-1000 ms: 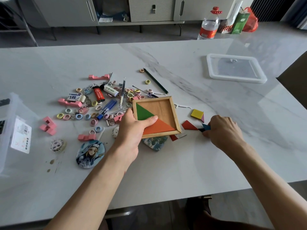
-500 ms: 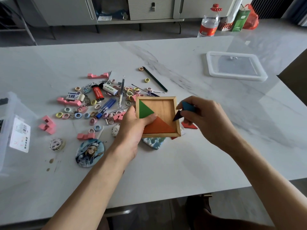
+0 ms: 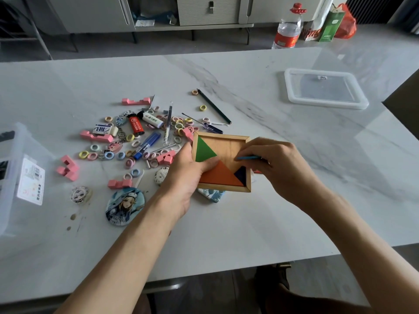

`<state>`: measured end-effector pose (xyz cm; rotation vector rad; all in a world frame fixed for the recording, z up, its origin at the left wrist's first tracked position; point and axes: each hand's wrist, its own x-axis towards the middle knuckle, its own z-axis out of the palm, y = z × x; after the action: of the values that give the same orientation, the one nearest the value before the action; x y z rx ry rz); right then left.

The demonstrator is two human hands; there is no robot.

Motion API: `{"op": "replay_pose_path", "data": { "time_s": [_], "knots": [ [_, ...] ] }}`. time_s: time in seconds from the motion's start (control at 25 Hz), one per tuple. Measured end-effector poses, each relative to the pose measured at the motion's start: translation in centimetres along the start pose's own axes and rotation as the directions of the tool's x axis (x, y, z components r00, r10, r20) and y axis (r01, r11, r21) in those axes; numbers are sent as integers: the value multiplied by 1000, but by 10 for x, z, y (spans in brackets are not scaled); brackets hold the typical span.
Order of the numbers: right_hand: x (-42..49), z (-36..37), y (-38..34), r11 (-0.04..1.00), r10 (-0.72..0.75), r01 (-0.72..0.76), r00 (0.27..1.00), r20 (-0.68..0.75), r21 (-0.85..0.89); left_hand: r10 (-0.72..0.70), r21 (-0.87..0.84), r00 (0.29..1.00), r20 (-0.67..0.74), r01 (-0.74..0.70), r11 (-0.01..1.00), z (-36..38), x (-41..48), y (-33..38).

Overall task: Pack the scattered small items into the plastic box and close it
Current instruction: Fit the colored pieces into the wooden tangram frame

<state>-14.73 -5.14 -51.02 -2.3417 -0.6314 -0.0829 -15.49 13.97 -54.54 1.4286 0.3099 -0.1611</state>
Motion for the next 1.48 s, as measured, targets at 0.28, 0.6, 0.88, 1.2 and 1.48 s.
{"op": "replay_pose_path", "data": {
  "time_s": [0.28,0.6,0.88,1.2,1.48],
  "knots": [
    [5,15,-6,971,152,-155,988,-33,-181,-69,32,996,51,68,997,7,-4,-4],
    [9,11,-4,972,220,-233,954,-202,-41,-101,-3,992,76,102,995,7,-8,0],
    [13,13,4,817,527,-489,848,-55,305,-159,93,968,192,144,985,9,-14,3],
    [17,13,21,876,451,-406,880,-147,259,-127,65,992,-19,128,990,8,-15,8],
    [1,6,74,831,445,-446,892,-83,-333,-105,18,989,-102,108,994,-2,-14,12]
  ]
}}
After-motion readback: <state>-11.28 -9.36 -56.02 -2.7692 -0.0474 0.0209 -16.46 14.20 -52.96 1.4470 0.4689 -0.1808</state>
